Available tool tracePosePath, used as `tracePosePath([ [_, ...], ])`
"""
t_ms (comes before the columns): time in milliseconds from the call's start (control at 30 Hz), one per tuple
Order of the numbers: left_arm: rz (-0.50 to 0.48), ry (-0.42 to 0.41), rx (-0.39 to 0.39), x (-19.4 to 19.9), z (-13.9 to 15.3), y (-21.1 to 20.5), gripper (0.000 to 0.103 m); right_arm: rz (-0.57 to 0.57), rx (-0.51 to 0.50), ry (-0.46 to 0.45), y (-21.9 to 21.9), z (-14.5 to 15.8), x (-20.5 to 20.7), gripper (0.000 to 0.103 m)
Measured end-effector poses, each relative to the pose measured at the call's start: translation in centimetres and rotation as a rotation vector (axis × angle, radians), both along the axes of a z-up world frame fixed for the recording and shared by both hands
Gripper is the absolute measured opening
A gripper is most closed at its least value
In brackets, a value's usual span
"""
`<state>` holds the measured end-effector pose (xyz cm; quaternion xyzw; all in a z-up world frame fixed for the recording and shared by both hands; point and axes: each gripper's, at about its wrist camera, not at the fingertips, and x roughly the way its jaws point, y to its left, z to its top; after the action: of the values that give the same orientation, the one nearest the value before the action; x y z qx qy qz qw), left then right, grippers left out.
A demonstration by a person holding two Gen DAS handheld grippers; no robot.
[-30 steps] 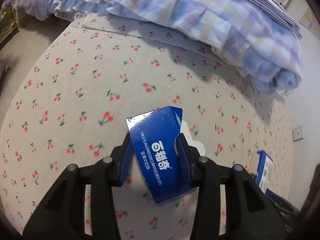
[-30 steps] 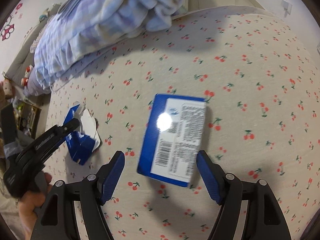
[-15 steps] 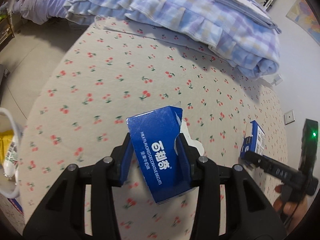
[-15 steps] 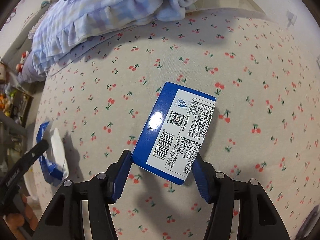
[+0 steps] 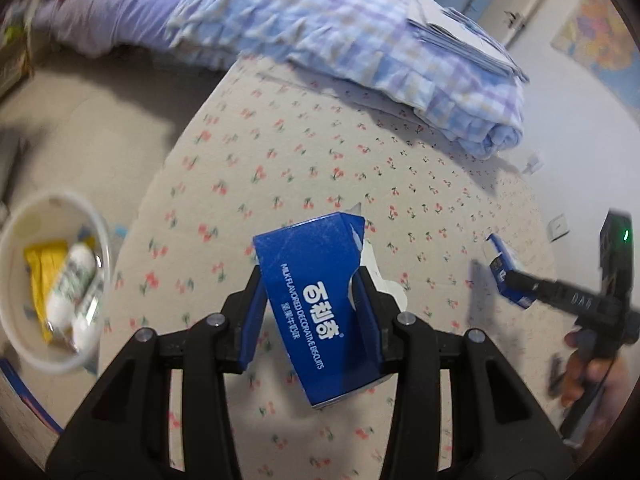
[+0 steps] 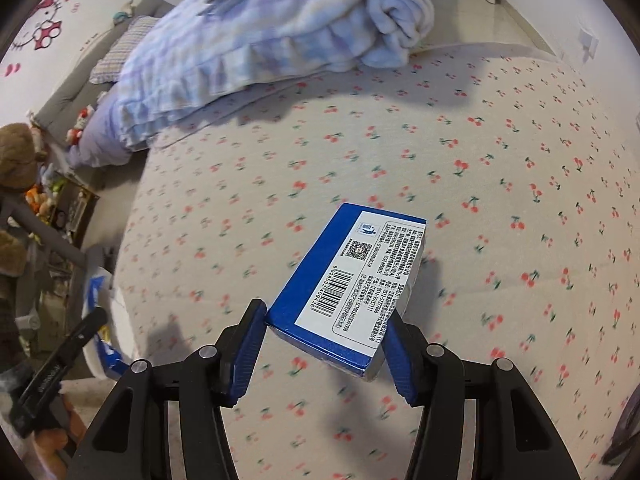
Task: Collect trash
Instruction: 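Carry both boxes to the wastebasket and open the left gripper over it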
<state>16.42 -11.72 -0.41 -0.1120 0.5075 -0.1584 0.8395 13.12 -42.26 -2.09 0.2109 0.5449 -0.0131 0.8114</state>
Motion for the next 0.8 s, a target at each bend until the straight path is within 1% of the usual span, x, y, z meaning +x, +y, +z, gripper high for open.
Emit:
tracePosePath([
  [33, 0.011, 0.005, -0.034, -0.2, 0.2, 0.7, 0.045, 0.006, 0.005, -0.005, 0.6, 0.3, -0.2, 0.057],
  [67, 0.017, -0.002, -0.043, -0.4, 0.5, 1.3, 0.045, 0.012, 0.009, -0.011, 1.0, 0.5, -0.4, 0.057],
  [200, 0.024, -0.040, -0.024, -1.2, 1.5, 3.0, 0.045, 0.047, 0.016, -0.038, 3.4, 1.6, -1.1, 0.057],
  [400, 0.067, -0.060, -0.027, -1.7, 2.1, 6.6, 0.045, 0.102, 0.026, -0.077, 7.4, 2.9, -1.2, 0.057],
  [600, 0.119, -0.062, -0.037, -2.1, 2.3, 10.1, 0.045, 0.162, 0.040, -0.093, 11.6, 3.3, -0.4, 0.057],
  [800, 0.166, -0.074, -0.010, -2.7, 2.3, 13.3, 0.045, 0.238, 0.042, -0.101, 16.2, 3.1, 0.7, 0.057],
])
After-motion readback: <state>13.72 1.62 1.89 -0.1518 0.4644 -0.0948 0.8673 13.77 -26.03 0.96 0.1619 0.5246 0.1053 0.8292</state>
